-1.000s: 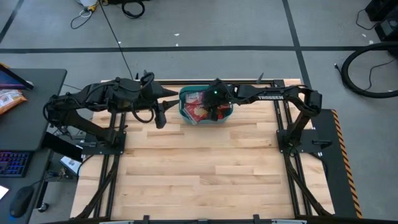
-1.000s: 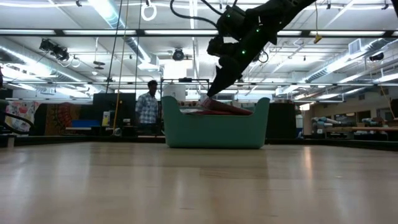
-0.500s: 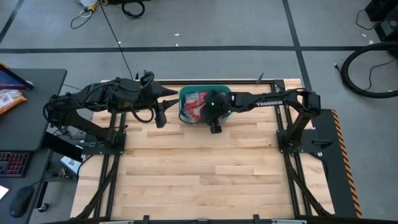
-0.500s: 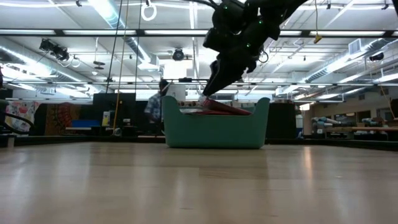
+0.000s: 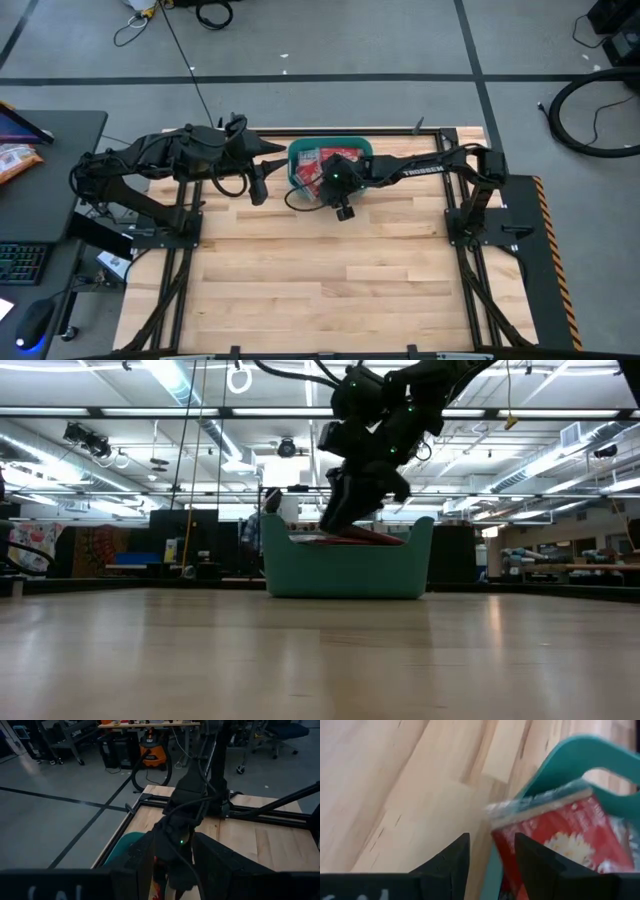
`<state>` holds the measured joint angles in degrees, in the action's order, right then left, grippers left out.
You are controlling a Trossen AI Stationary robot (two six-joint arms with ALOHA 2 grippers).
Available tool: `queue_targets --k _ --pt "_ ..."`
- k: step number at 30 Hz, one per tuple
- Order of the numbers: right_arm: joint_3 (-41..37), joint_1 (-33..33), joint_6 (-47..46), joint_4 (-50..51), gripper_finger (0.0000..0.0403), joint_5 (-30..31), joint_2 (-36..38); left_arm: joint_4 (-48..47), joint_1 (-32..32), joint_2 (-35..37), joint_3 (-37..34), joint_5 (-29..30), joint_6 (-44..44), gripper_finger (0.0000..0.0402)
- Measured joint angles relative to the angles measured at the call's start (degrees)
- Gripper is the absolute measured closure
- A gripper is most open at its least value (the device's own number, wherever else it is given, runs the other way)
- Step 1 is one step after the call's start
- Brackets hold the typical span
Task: Sort popcorn bags into baskets
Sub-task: Put the red popcorn bag into the blue bin
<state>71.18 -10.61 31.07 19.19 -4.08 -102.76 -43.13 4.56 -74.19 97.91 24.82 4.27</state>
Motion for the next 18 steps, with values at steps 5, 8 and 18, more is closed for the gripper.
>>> queue_targets --k 5,8,18 --pt "0.0 -1.7 -0.4 -1.4 0.0243 -0.4 -0.2 0.1 0.0 0.0 0.0 0.0 0.0 0.0262" --pt "0.0 -3.5 -0.9 -1.5 0.0243 0.1 -0.2 0.2 0.0 0.0 0.0 0.0 0.0 0.0262" --pt "0.0 -9.6 3.0 -1.8 0.0246 0.3 -0.2 0.4 0.0 0.0 0.0 0.0 0.5 0.0262"
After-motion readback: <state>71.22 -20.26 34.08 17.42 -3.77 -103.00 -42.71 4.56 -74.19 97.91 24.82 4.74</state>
